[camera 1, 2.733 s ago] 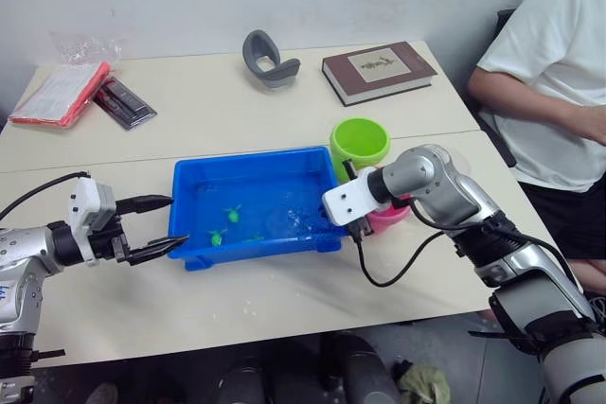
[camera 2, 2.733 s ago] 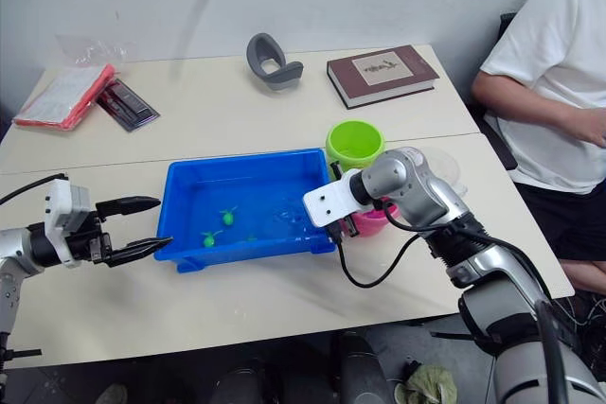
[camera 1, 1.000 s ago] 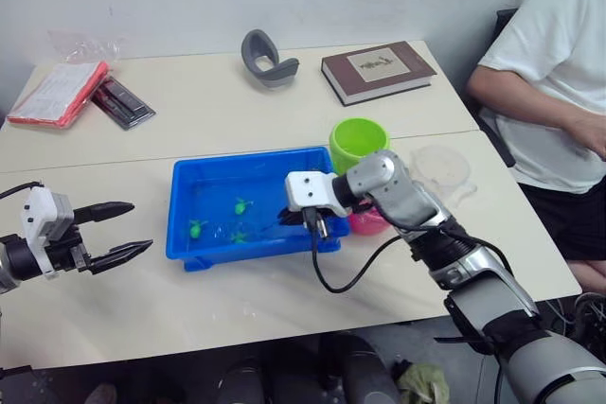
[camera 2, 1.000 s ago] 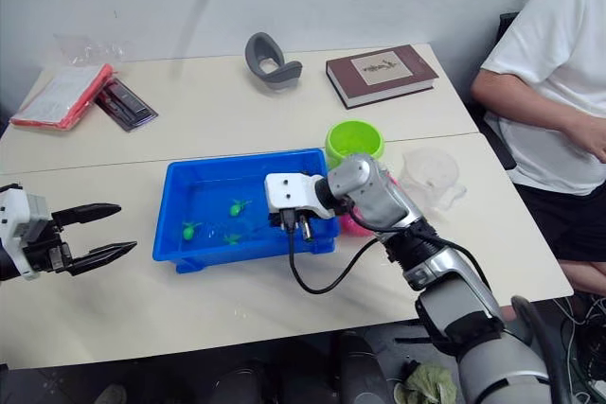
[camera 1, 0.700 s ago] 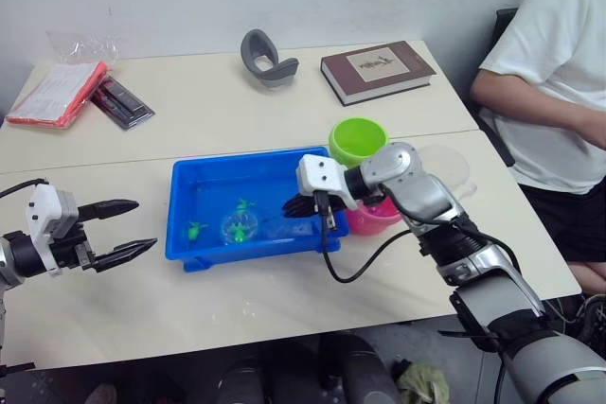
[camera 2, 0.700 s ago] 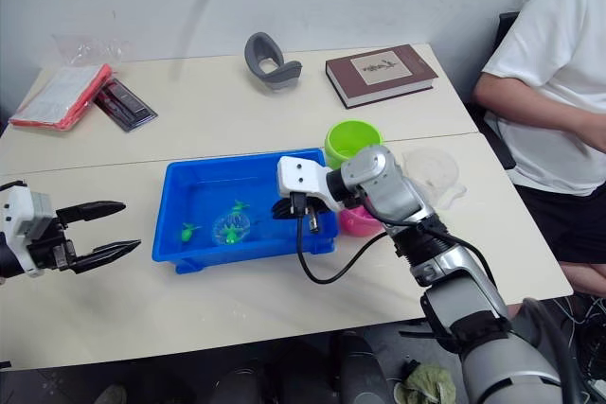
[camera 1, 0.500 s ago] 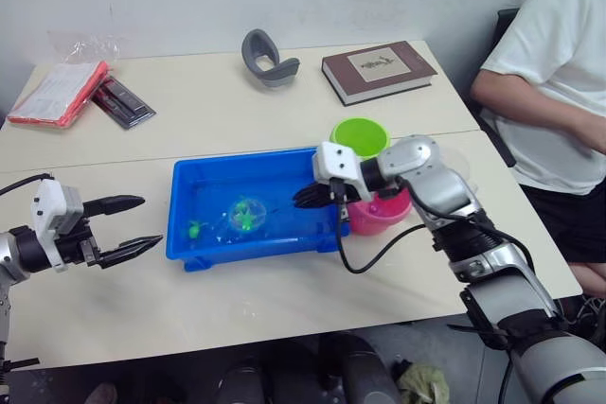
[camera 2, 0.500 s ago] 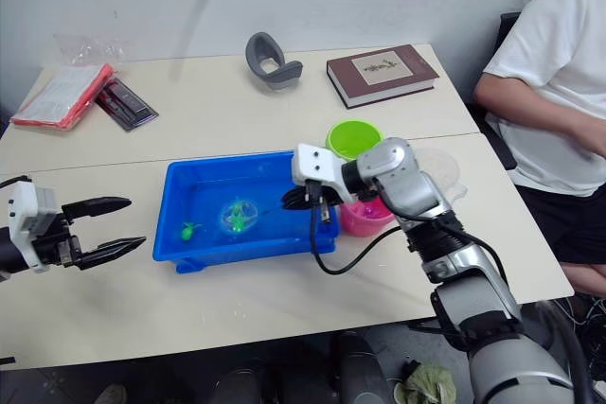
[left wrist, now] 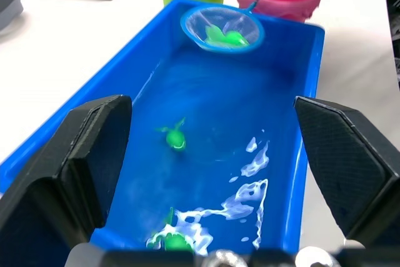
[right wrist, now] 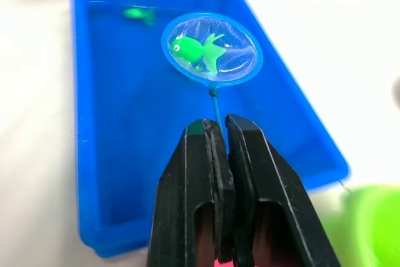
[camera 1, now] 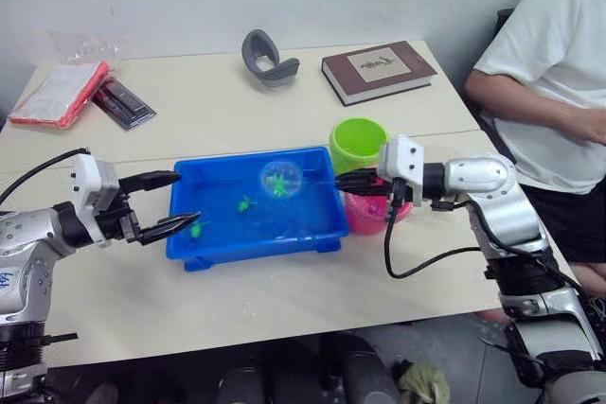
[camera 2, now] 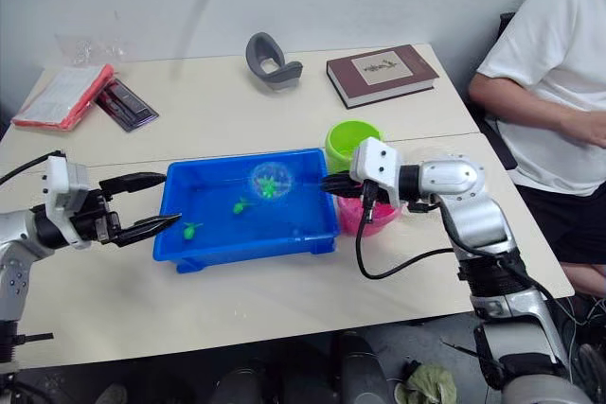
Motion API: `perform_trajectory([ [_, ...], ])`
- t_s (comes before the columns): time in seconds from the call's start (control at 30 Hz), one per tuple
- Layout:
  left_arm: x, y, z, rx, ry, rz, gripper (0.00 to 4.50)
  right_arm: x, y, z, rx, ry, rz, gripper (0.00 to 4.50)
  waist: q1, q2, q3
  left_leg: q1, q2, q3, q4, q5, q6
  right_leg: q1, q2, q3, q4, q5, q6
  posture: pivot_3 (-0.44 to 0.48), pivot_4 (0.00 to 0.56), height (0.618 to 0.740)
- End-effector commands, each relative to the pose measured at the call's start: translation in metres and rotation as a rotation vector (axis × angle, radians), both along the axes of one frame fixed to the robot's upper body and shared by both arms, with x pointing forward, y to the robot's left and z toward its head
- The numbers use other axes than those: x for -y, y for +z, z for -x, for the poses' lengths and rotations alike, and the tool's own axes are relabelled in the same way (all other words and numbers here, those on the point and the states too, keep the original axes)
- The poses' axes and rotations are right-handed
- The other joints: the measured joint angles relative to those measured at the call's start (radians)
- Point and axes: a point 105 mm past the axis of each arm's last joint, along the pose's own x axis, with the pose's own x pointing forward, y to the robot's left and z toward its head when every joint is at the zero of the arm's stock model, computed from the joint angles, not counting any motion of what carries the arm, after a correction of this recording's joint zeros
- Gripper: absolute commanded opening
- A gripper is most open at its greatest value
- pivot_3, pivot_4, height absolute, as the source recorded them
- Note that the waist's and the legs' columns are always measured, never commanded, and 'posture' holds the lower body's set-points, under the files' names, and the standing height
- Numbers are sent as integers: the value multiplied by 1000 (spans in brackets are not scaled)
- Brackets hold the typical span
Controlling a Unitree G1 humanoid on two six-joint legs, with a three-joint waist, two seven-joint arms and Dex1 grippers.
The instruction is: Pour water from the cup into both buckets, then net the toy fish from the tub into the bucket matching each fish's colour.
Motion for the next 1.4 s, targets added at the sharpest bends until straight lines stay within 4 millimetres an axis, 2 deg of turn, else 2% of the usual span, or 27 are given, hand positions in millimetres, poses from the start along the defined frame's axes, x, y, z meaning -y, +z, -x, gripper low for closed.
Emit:
perform_trajectory([
  [0.03, 11, 8, -2, 31, -34, 15, 4458, 12, 11, 5, 58, -49, -27, 0, 1, 0, 0, 0, 0, 0, 0, 0, 0, 0, 0, 0, 0, 0, 0, 0, 150, 740],
  [0.2, 21, 13, -9, 47, -49, 52, 4458, 26, 21, 9, 95, -86, -35, 0, 4, 0, 0, 0, -1, 0, 0, 0, 1, 0, 0, 1, 0, 0, 0, 0, 150, 740],
  [0.27, 25, 15, -11, 50, -57, 63, 4458, 38, 28, 7, 118, -127, -41, 0, 6, 0, 0, 0, -1, 0, 0, 0, 1, 0, 0, 1, 0, 0, 0, 0, 150, 740],
  [0.5, 38, 17, -12, 45, -77, 101, 4458, 92, 47, -18, 232, -343, -31, 0, 9, 0, 0, 1, -2, 1, 0, 0, 1, 0, 1, 2, 0, 0, 0, 0, 150, 740],
  [0.73, 44, 14, -11, 41, -92, 93, 4458, 129, 47, -46, 410, -488, 96, 0, 4, 0, 0, 2, -2, 2, 0, 0, 0, 0, 1, 4, 0, 0, 1, 0, 150, 740],
  [0.87, 46, 15, -12, 44, -91, 101, 4458, 129, 45, -56, 611, -487, 245, 0, -1, 0, 0, 2, -1, 2, 0, 1, 0, 0, 1, 10, 0, 0, 1, 0, 150, 740],
  [0.97, 47, 15, -13, 46, -91, 106, 4458, 123, 42, -56, 791, -415, 394, 0, -4, 0, 0, 2, 0, 3, 0, 1, 0, 0, 1, 13, 0, 0, 1, 0, 150, 740],
  [1.17, 48, 14, -15, 49, -88, 111, 4458, 112, 48, -53, 1091, -312, 540, 0, -5, 1, 0, 2, 0, 3, 0, 1, -1, 0, 1, 15, 0, 0, 1, 0, 150, 740],
  [1.4, 53, 15, -20, 64, -86, 128, 4458, 112, 34, -49, 1274, -219, 643, 0, -4, 1, 0, 3, 1, 3, 0, 1, -2, 0, 1, 16, 0, 0, 1, 0, 150, 740],
])
